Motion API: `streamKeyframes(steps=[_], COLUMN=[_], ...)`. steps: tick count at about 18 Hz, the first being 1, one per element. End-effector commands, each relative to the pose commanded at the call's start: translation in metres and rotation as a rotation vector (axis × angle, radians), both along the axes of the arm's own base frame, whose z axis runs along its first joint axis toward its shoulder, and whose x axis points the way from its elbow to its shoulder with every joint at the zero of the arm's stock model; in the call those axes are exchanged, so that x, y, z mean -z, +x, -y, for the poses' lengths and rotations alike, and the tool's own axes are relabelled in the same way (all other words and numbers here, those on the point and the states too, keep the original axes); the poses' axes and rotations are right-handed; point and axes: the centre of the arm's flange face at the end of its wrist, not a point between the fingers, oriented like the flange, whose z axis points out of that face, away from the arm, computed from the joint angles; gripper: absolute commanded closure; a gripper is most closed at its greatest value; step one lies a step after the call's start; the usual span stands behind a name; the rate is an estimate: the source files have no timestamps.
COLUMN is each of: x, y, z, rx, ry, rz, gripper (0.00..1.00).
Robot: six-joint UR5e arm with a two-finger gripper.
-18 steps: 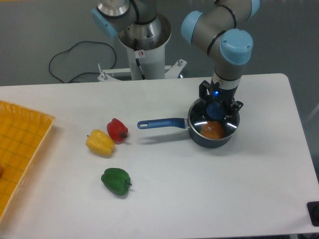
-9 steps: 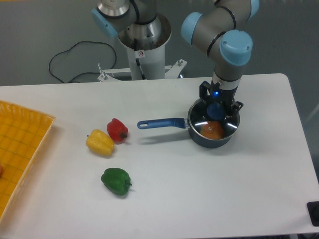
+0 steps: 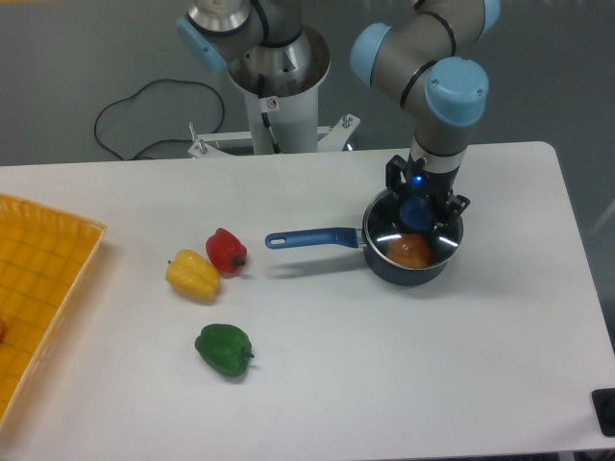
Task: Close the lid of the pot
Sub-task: 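Hold the lid knob steady while the lid settles on the pot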
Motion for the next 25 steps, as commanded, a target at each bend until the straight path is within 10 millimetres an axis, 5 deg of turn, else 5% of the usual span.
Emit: streamKeyframes(steps=[14, 20, 25], x=[0.0007, -0.0002, -0.0002], y=[-0.0003, -0.0009, -0.0009], z=[-0.0001, -0.0003, -0.0003], rx=[0.002, 0.002, 0.002], ry=[0.0, 0.001, 0.001], rz=[0.0, -0.003, -0.003], gripper=[0.5, 0.27, 0.2])
